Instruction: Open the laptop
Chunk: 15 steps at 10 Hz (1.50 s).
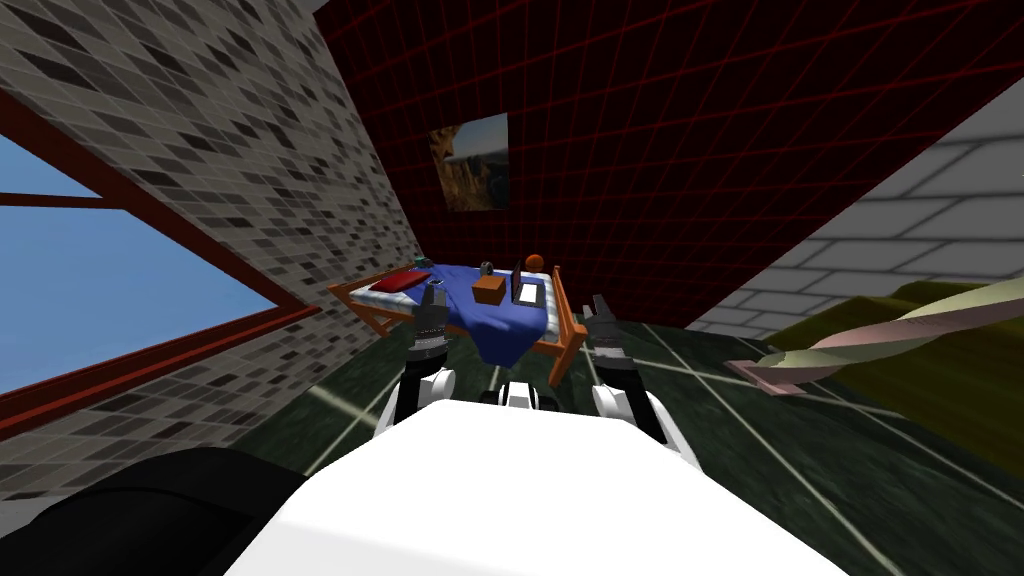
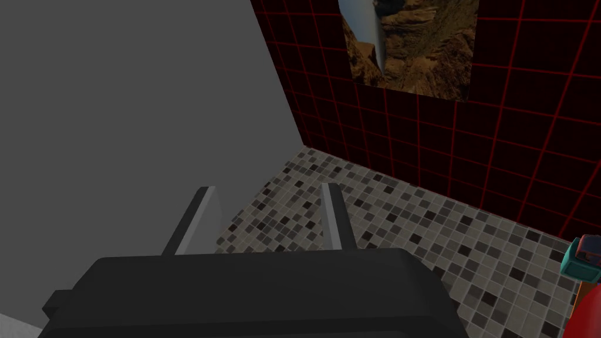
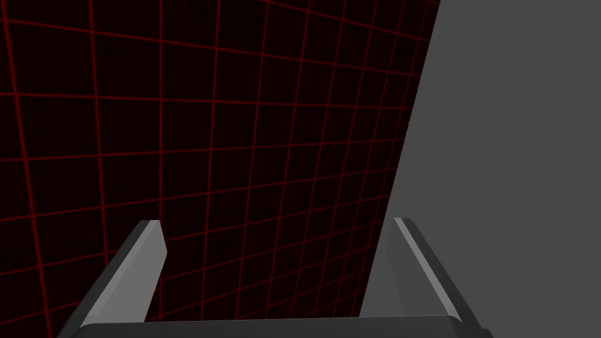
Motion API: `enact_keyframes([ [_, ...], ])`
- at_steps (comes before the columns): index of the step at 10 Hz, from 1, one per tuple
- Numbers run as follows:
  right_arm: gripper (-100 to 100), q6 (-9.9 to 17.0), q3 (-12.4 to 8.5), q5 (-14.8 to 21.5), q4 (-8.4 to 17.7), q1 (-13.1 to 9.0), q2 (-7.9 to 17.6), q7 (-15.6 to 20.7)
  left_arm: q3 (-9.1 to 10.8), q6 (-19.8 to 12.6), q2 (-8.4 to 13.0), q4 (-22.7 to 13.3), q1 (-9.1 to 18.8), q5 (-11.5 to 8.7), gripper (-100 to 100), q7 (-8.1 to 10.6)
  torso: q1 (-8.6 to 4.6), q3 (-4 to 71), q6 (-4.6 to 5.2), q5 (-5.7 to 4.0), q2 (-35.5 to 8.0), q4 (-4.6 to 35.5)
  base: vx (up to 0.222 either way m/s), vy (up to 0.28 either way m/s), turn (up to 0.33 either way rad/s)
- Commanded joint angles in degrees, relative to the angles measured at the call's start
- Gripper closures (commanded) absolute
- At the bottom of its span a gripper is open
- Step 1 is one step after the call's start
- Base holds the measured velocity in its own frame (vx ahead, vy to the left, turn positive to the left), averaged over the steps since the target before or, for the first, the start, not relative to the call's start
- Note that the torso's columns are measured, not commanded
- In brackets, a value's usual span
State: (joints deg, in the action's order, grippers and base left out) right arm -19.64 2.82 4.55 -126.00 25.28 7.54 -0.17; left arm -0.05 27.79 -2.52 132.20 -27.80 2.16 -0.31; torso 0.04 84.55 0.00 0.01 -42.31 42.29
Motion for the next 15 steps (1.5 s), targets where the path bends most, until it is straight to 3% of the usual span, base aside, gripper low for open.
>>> enact_keyframes([
  [1,-100,2.96,-0.76,2.52,2.01,-1.29,3.29,2.65,0.0,0.0,0.0,0.0,0.0,0.0,0,0.0,-0.01,-0.01,0.0,0.0,-0.02,0.01,-0.011,0.081,0.153],
  [7,-100,10.17,-2.69,8.5,6.71,-4.63,9.14,8.83,0.0,0.0,0.0,0.0,0.0,0.0,0,0.0,-0.11,0.03,-0.01,-0.04,0.05,-0.01,-0.007,0.076,0.188],
  [15,-100,21.96,-6.26,20.21,16.65,-10.37,19.55,19.88,0.0,0.0,0.0,0.0,-0.01,0.0,0,0.0,-0.03,0.04,0.0,-0.01,0.07,-0.01,0.013,0.128,0.212],
])
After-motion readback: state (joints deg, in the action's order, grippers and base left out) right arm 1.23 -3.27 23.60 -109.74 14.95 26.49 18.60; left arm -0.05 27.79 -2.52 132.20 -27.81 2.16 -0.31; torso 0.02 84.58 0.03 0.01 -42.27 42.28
